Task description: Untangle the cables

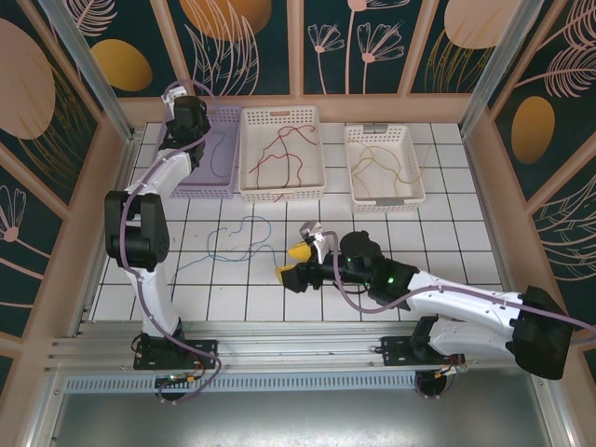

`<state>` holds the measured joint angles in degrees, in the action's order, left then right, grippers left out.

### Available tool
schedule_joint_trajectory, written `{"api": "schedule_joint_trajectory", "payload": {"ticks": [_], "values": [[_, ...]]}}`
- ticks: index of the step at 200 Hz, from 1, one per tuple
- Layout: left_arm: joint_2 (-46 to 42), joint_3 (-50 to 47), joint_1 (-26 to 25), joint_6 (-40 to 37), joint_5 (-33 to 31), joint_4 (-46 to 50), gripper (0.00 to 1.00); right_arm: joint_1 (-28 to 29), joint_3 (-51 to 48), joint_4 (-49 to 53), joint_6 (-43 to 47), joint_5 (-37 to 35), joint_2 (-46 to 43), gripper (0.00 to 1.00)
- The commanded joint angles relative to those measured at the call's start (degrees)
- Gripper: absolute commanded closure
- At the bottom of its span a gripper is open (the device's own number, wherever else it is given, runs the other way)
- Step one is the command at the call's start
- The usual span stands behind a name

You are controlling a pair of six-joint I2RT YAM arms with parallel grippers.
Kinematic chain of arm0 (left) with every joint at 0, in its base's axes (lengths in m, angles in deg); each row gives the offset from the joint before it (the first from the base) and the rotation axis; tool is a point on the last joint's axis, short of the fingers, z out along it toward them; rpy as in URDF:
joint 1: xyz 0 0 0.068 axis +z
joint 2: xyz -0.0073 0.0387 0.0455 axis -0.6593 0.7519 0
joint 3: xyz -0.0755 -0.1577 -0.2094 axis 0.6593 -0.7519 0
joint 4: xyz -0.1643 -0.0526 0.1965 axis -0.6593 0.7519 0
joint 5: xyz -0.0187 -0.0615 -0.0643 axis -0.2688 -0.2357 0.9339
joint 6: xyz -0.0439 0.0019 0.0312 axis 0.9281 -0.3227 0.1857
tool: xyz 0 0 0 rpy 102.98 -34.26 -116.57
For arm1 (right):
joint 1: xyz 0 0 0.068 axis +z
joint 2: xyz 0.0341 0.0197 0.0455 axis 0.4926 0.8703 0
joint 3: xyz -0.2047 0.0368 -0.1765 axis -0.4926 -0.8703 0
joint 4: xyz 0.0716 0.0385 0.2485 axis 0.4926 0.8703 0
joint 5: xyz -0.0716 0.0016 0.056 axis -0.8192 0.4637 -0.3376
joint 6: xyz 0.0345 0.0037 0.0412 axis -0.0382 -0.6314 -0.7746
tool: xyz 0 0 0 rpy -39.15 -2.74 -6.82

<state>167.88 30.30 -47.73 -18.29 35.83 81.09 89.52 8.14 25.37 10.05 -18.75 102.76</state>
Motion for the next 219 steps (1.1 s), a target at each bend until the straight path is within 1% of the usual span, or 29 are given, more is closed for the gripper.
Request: {"api": "schedule_joint_trajectory", "payload": {"ticks": [1,52,75,93,124,134,147,162,176,194,201,213,216,219], "values": [[1.0,0.6,0.4,2.2,1.6,1.2,1.00,0.3,-1.6,0.0,0.8,-1.1,-1.7,0.24],[3.6,2.0,0.4,3.5,3.2,3.7,1.00,0.3,-1.5,0.6,0.9,-1.3,-2.0,0.24],[3.7,1.1,0.4,4.6,4.0,4.4,1.00,0.3,-1.6,0.9,0.4,-2.1,-1.6,0.24],[2.8,-0.9,0.4,5.4,5.0,4.4,0.87,0.3,-0.4,3.1,-0.6,-5.4,-0.5,0.24],[-0.5,-4.2,0.3,7.2,6.7,4.3,0.48,-0.8,4.1,11.8,-4.0,-14.9,2.5,0.22],[-1.9,-4.6,0.4,7.8,8.0,4.8,0.34,-2.3,5.0,14.3,-5.9,-16.2,2.6,0.22],[-4.1,-5.5,0.4,8.5,9.7,5.2,0.22,-4.5,5.2,15.8,-8.1,-16.0,2.3,0.22],[-6.7,-5.8,0.4,9.2,11.5,6.6,0.15,-6.9,5.3,17.4,-10.4,-15.7,1.4,0.22],[-9.5,-6.2,0.3,10.0,13.5,8.4,0.10,-10.2,5.3,20.0,-12.7,-17.5,-0.8,0.22],[-13.8,-7.3,0.3,11.5,15.9,10.8,0.05,-18.9,5.1,22.2,-15.1,-17.0,-4.8,0.22],[-15.3,-7.5,0.3,12.2,17.2,12.1,0.04,-22.4,5.5,23.1,-15.2,-15.5,-5.8,0.22],[-17.7,-7.5,0.2,12.8,19.7,15.1,0.02,-27.8,7.1,25.0,-14.7,-14.2,-5.9,0.21],[-18.8,-7.6,0.2,12.9,20.2,15.8,0.01,-28.3,7.5,25.2,-14.5,-13.6,-5.7,0.22],[-19.4,-7.6,0.1,13.1,20.8,16.7,0.02,-30.5,7.9,25.5,-14.3,-13.2,-5.5,0.21]]}}
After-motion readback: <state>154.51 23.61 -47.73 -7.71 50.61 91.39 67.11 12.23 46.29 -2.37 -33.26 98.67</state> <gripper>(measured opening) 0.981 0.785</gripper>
